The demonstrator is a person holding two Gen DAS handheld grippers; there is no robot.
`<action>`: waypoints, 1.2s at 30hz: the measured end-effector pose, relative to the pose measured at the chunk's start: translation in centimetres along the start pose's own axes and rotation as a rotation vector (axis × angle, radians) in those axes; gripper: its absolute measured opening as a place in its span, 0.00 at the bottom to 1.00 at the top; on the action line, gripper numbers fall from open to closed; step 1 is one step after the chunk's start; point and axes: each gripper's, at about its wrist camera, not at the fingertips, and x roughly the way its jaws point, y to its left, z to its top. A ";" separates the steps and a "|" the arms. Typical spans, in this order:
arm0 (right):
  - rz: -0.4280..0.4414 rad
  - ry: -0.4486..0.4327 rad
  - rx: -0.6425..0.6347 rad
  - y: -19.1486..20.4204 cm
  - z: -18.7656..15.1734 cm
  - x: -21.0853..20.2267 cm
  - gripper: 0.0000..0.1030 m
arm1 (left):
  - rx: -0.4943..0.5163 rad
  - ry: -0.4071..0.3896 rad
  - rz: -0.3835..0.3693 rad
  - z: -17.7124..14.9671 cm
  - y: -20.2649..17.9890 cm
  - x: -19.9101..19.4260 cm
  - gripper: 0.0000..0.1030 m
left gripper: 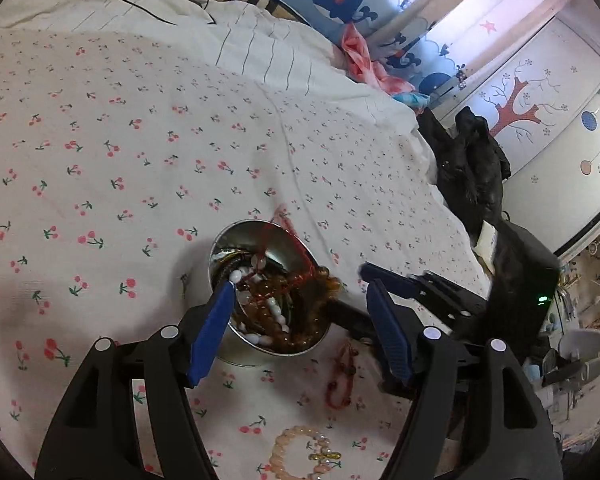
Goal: Organize jewelry
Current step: 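Move both open grippers back toward the bracelets left on the sheet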
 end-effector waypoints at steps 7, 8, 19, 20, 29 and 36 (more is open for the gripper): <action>-0.015 0.013 -0.025 0.7 0.5 1.0 0.61 | -0.038 -0.077 0.034 0.4 0.4 -1.9 0.66; -0.015 0.007 -0.028 0.7 0.4 0.6 0.61 | -0.047 -0.084 0.039 0.4 0.6 -2.2 0.67; -0.087 -0.046 -0.007 -0.5 3.0 0.9 0.65 | -0.084 -0.084 0.105 -0.9 1.2 -4.2 0.75; -0.096 -0.034 -0.019 -0.2 3.0 1.7 0.65 | -0.090 -0.081 0.106 -0.9 1.4 -4.1 0.75; -0.122 0.031 -0.189 3.0 2.8 3.4 0.66 | -0.089 -0.071 0.115 -0.9 1.5 -4.1 0.76; -0.069 -0.067 -0.102 0.5 1.0 -1.4 0.71 | -0.076 -0.057 0.156 -1.4 1.4 -4.3 0.76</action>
